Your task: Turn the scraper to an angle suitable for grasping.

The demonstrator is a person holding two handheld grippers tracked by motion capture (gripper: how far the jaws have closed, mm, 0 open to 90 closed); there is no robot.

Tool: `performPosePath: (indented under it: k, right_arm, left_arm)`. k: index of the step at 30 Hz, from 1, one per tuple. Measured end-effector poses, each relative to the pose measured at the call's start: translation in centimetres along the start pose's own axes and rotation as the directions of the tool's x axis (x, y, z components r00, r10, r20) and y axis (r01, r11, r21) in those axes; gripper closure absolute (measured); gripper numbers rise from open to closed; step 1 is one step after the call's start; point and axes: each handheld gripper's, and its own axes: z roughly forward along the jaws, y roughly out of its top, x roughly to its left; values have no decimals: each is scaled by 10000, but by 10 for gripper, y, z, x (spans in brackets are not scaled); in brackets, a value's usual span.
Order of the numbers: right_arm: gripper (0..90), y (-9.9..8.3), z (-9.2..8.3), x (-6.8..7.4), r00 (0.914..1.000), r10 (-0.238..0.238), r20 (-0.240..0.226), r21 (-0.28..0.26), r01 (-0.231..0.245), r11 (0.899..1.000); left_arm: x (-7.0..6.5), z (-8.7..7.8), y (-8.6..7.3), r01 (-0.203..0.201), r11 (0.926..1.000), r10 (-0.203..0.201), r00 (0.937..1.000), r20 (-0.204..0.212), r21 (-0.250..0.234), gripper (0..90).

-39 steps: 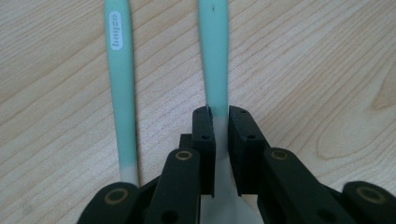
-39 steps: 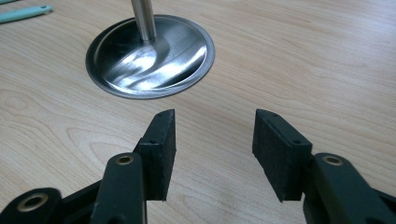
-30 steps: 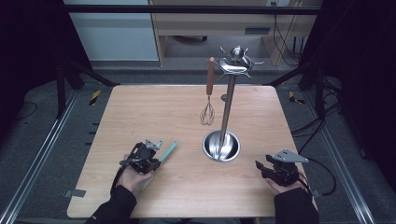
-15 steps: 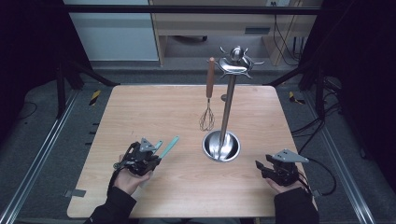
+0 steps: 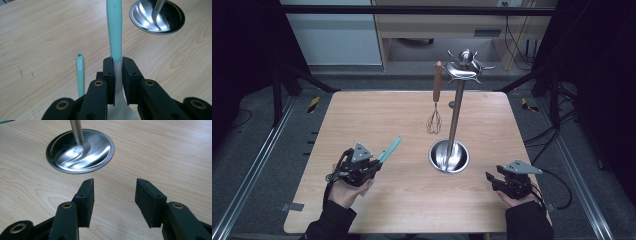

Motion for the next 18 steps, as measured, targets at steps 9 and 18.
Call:
performPosePath:
  k: [9,18]
  right_arm:
    - [498,0,0,0,10000,6,-4,-9,-6,10000]
    - [498,0,1,-1,10000,-38,5,-37,38,10000]
  left_arm:
    - [3,-18,6,89,9966,-99,9999,-116,-819,816]
    - [0,-32,14,110,9882,-122,9999,-69,-1526,816]
